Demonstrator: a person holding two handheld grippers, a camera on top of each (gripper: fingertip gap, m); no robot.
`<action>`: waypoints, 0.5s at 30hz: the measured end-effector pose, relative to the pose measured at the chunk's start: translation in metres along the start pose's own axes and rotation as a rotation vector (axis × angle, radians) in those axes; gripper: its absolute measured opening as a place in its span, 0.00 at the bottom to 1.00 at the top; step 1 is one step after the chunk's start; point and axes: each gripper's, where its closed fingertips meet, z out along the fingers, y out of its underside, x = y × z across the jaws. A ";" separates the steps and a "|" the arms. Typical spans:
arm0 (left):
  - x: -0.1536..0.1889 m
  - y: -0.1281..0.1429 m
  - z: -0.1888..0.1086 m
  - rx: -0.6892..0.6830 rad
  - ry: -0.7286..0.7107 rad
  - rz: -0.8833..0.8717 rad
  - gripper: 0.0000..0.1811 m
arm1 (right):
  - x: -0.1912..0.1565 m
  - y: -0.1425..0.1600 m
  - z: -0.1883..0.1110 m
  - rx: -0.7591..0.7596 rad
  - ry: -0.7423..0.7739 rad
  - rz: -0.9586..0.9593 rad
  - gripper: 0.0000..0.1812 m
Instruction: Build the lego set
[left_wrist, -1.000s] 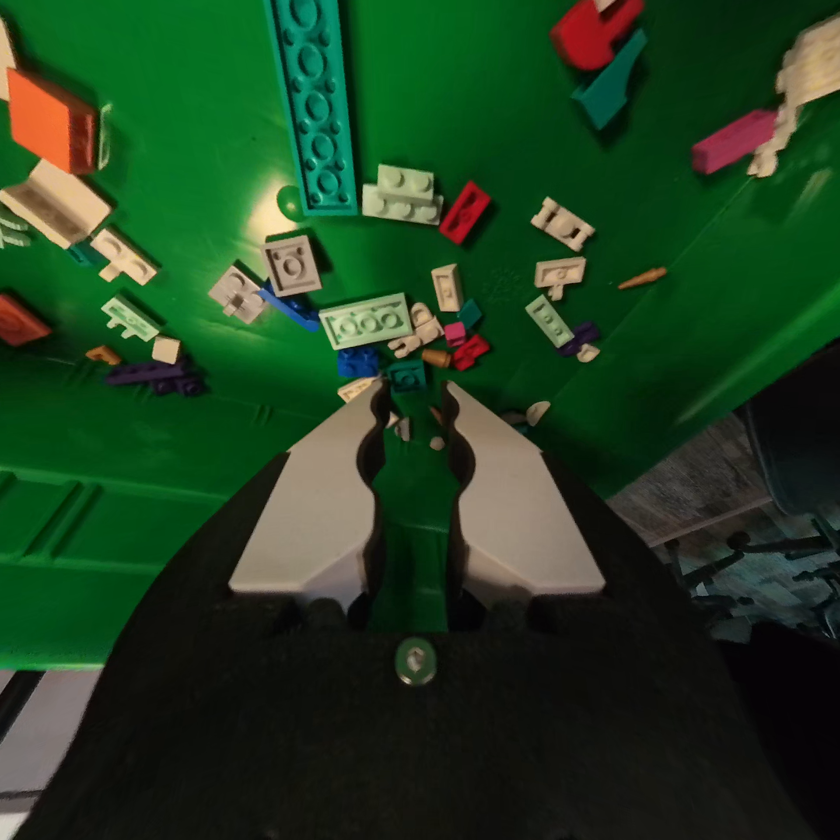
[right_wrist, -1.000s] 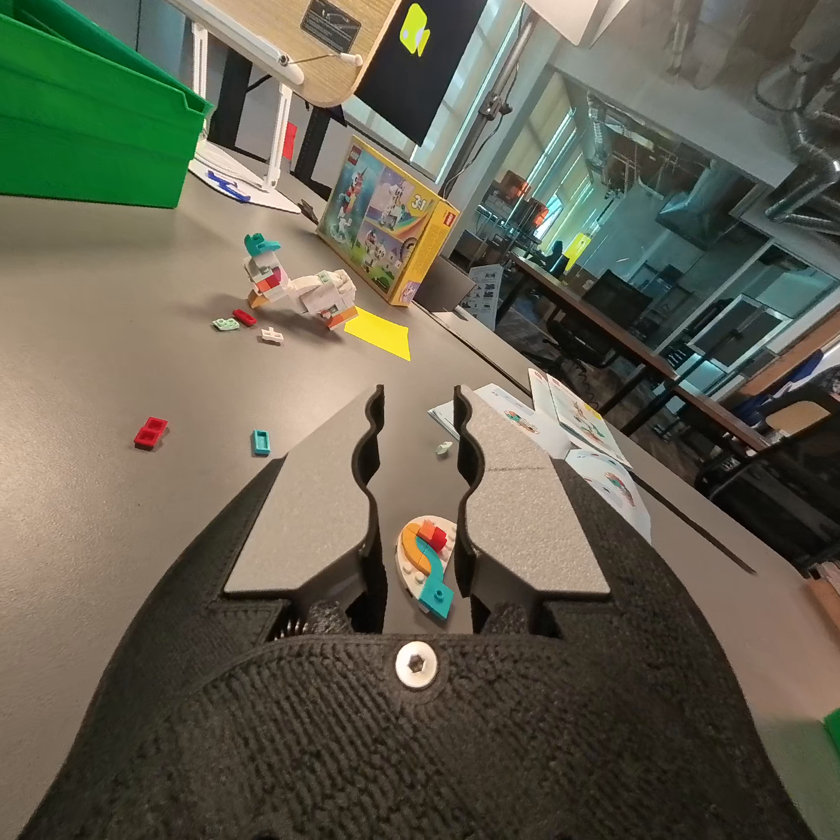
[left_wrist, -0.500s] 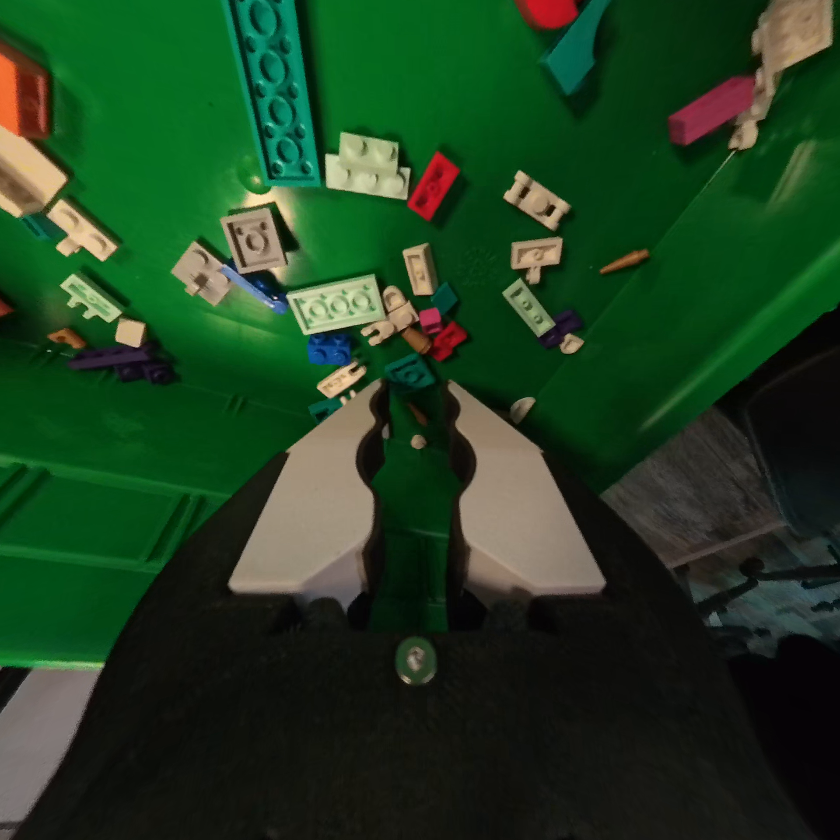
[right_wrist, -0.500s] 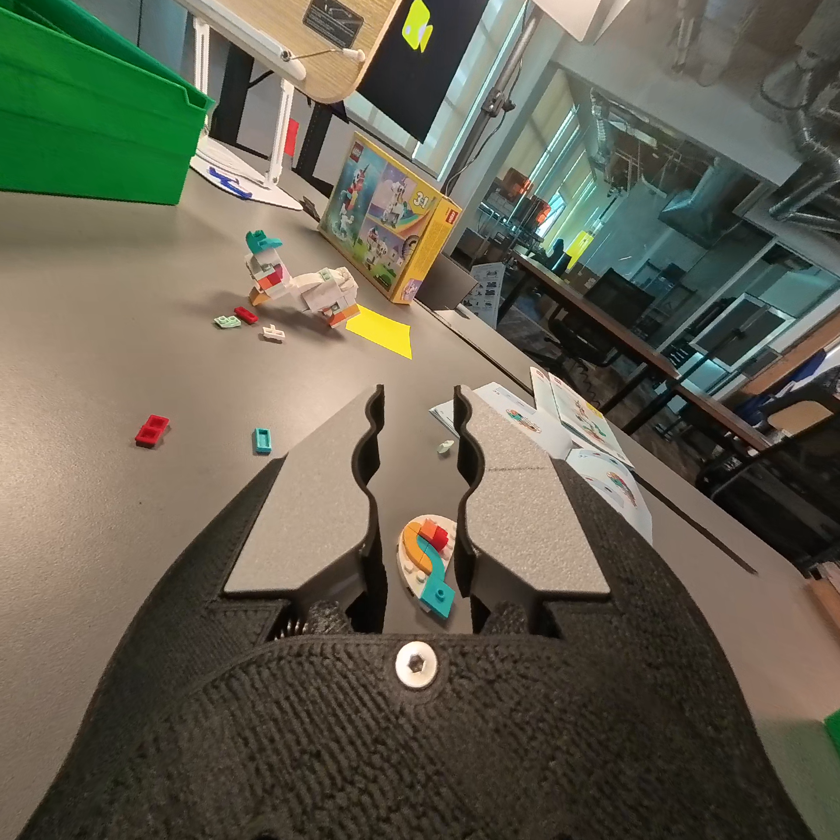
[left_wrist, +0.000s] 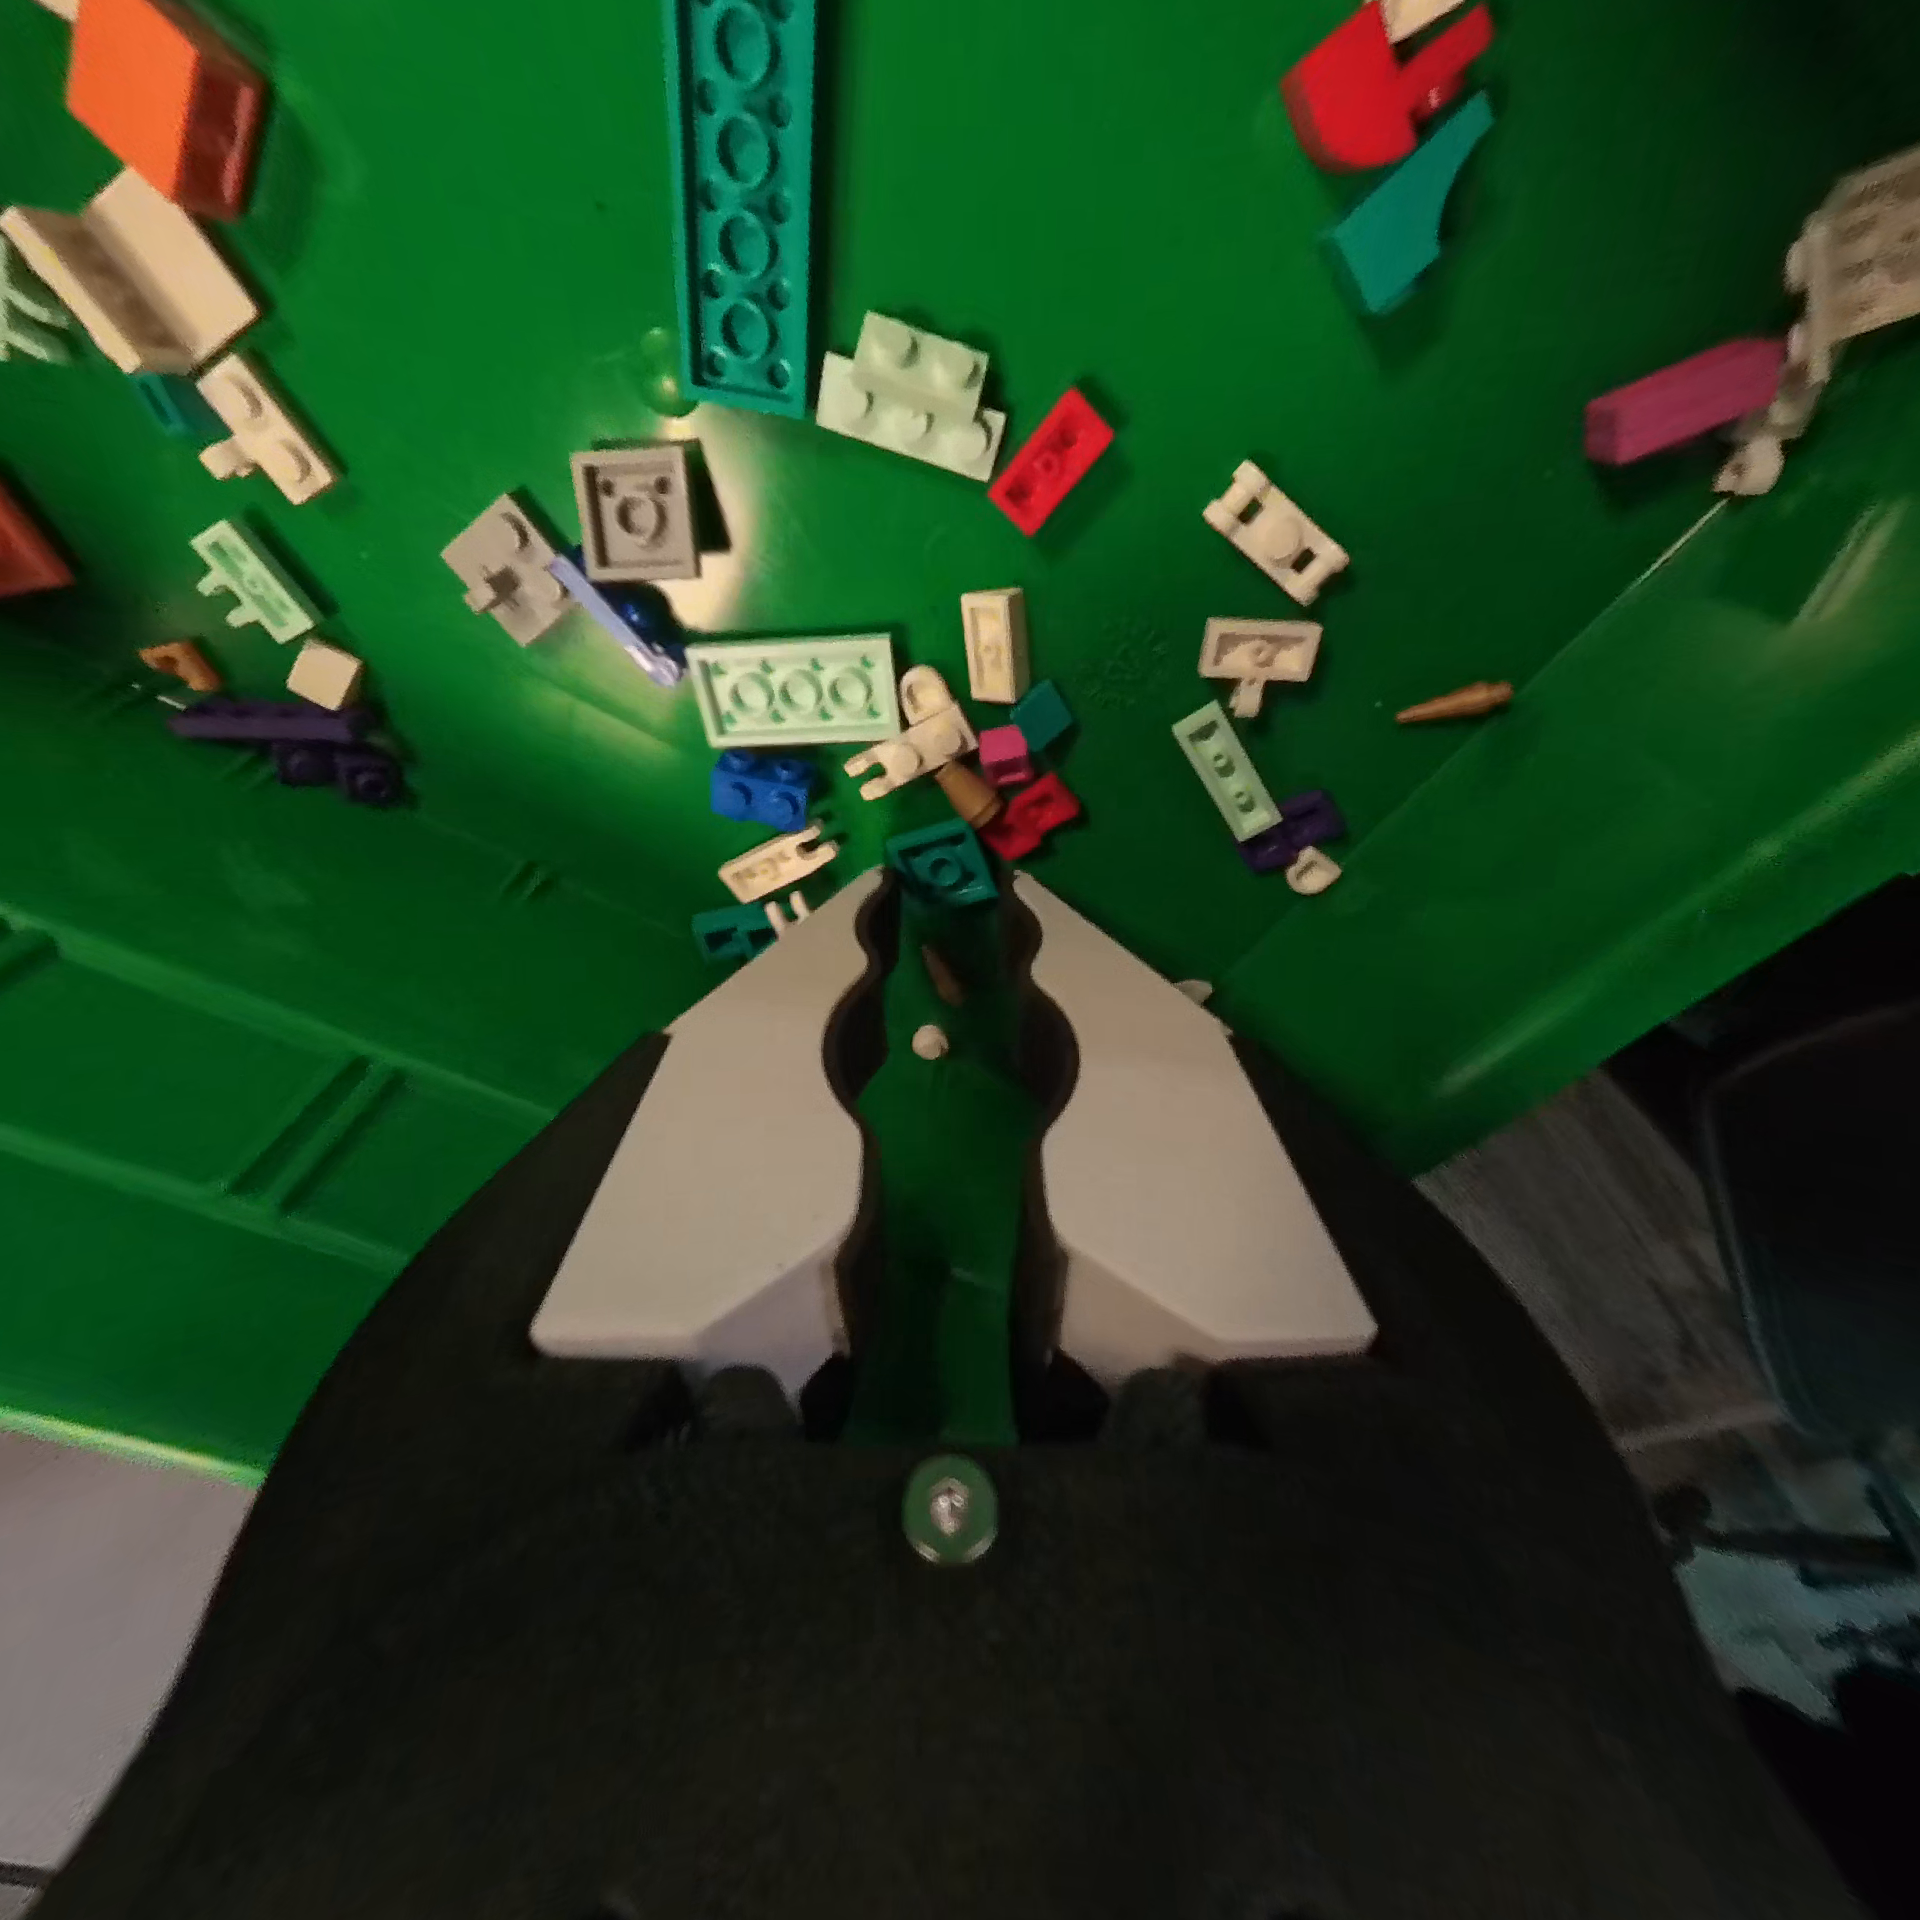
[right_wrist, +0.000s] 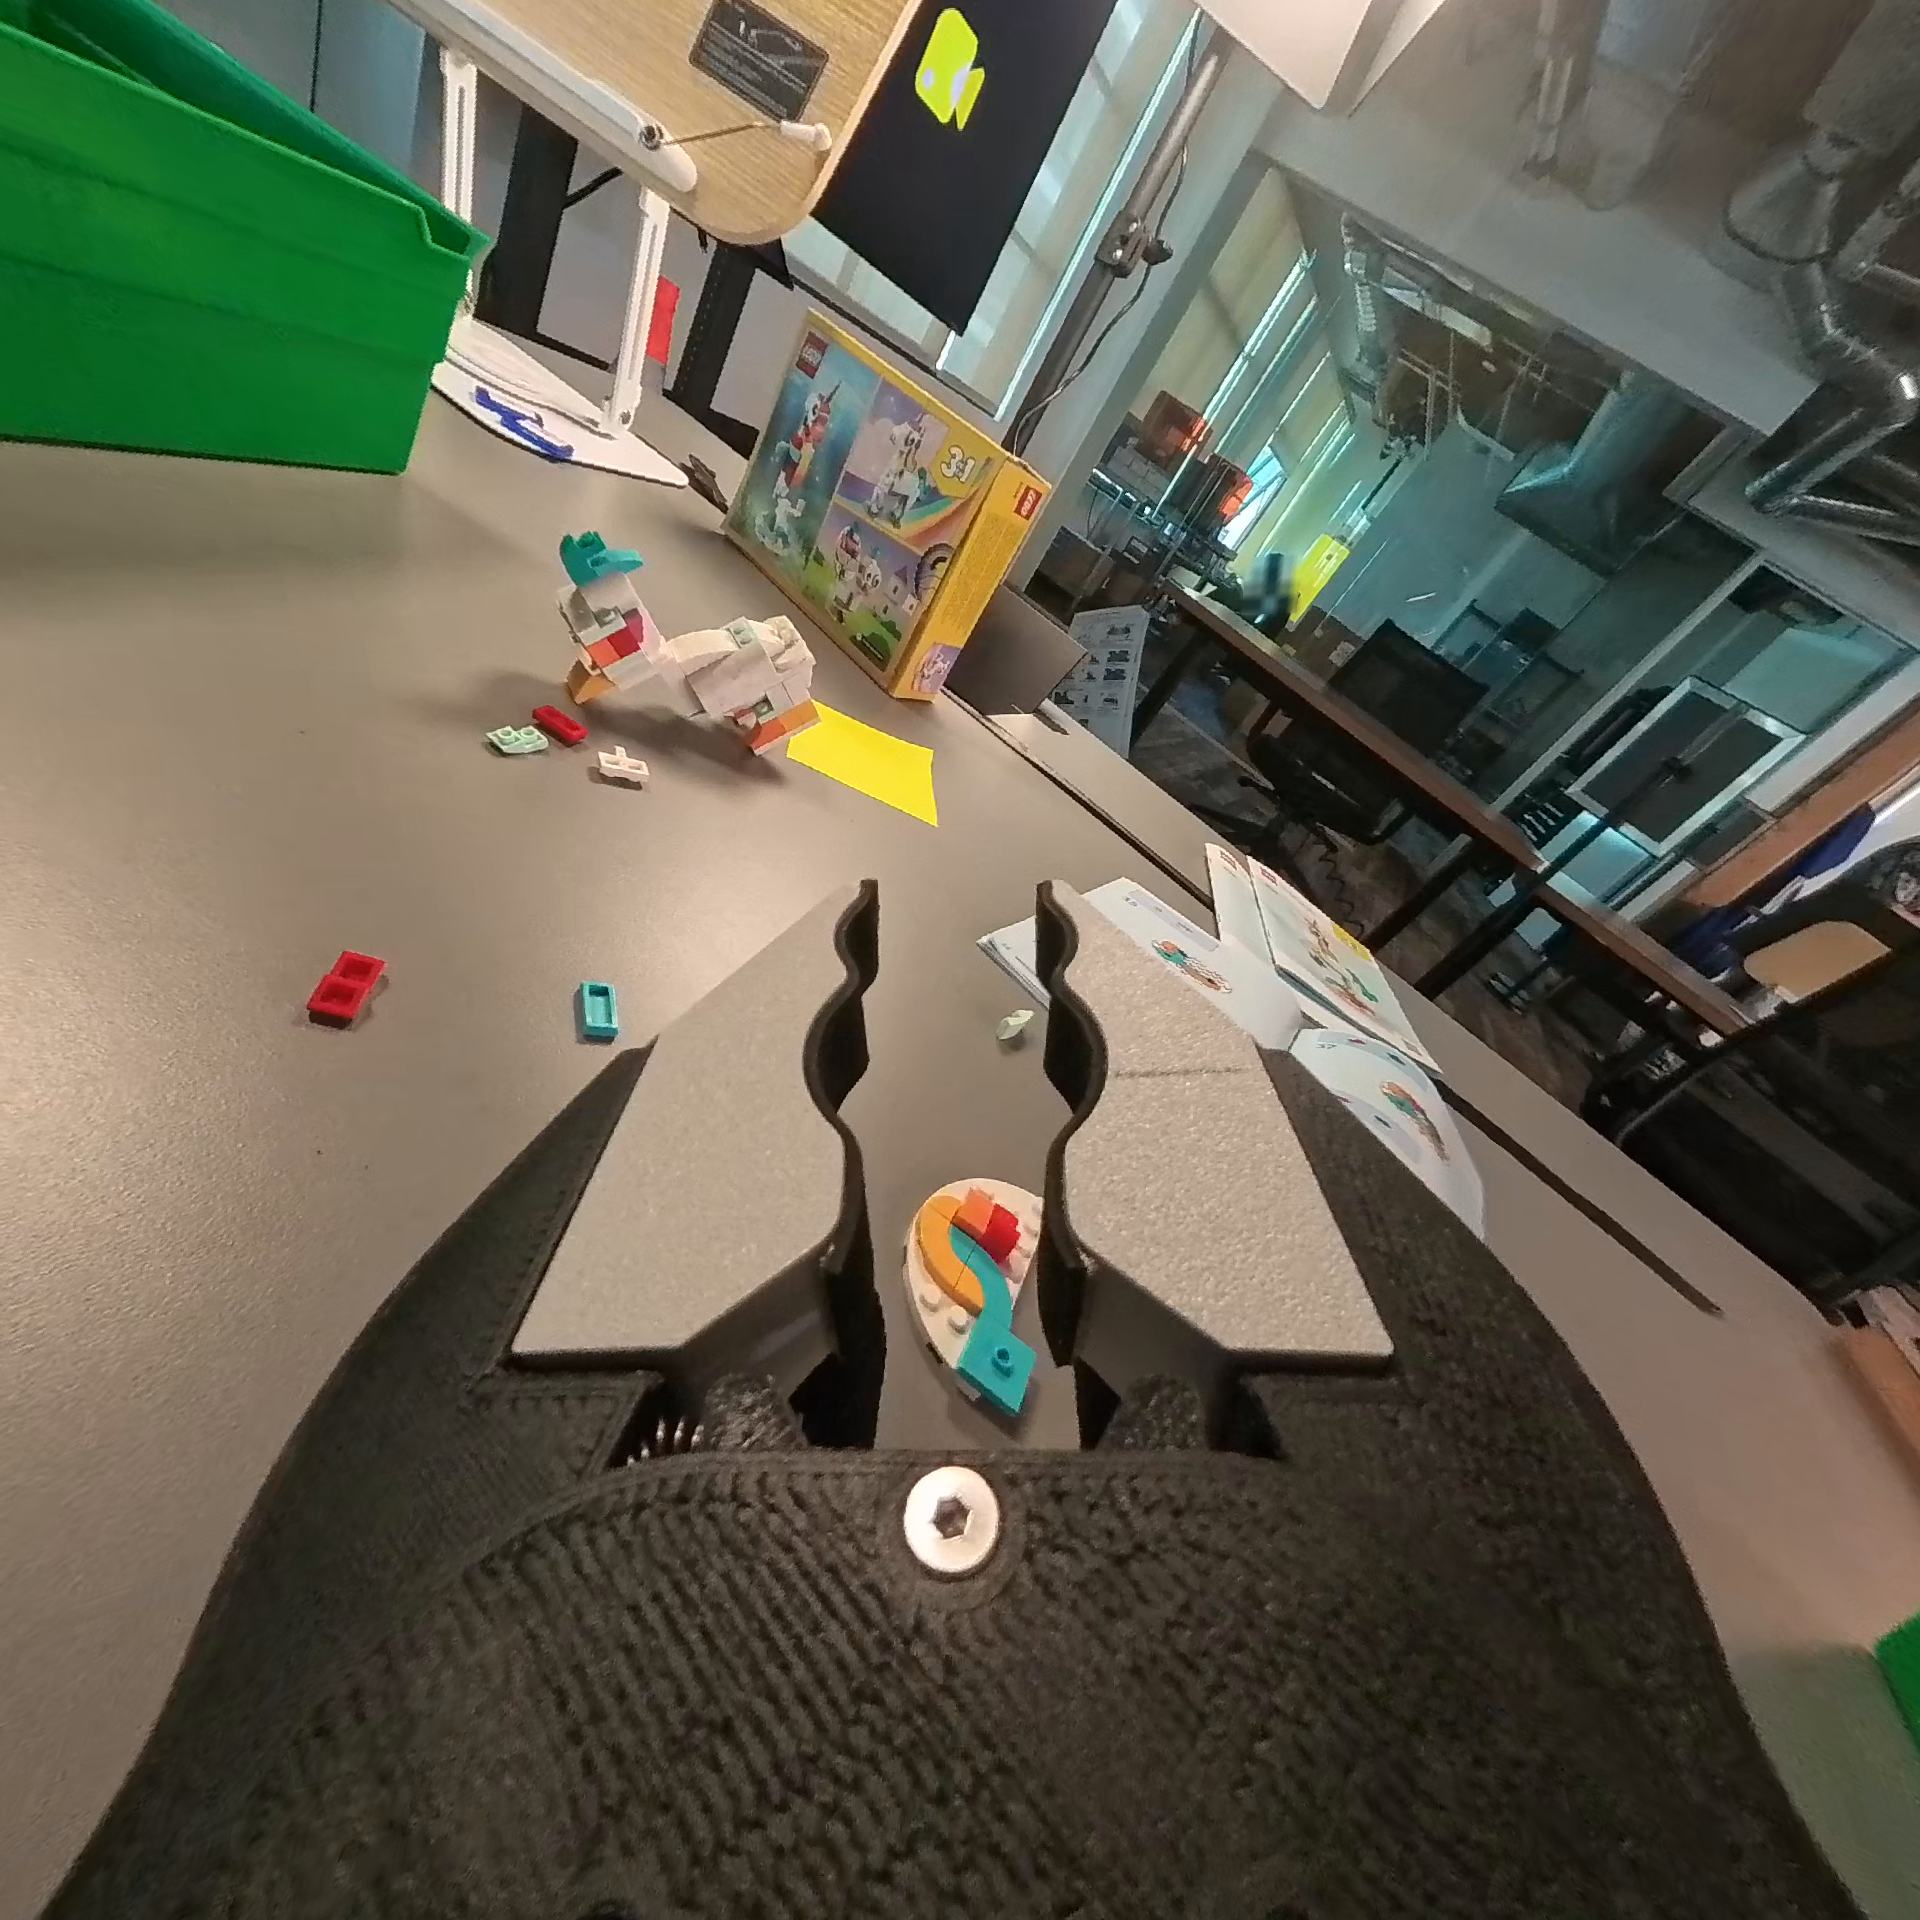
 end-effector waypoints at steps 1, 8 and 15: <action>-0.001 0.000 0.000 0.013 -0.024 0.005 0.09 | 0.000 0.000 0.000 0.002 0.000 0.001 0.16; -0.029 -0.024 -0.044 0.294 -0.296 -0.076 0.10 | 0.001 -0.008 -0.003 0.043 -0.007 0.013 0.16; 0.017 -0.138 -0.192 1.128 -0.408 -0.086 0.09 | 0.001 -0.057 -0.006 0.173 -0.089 0.132 0.16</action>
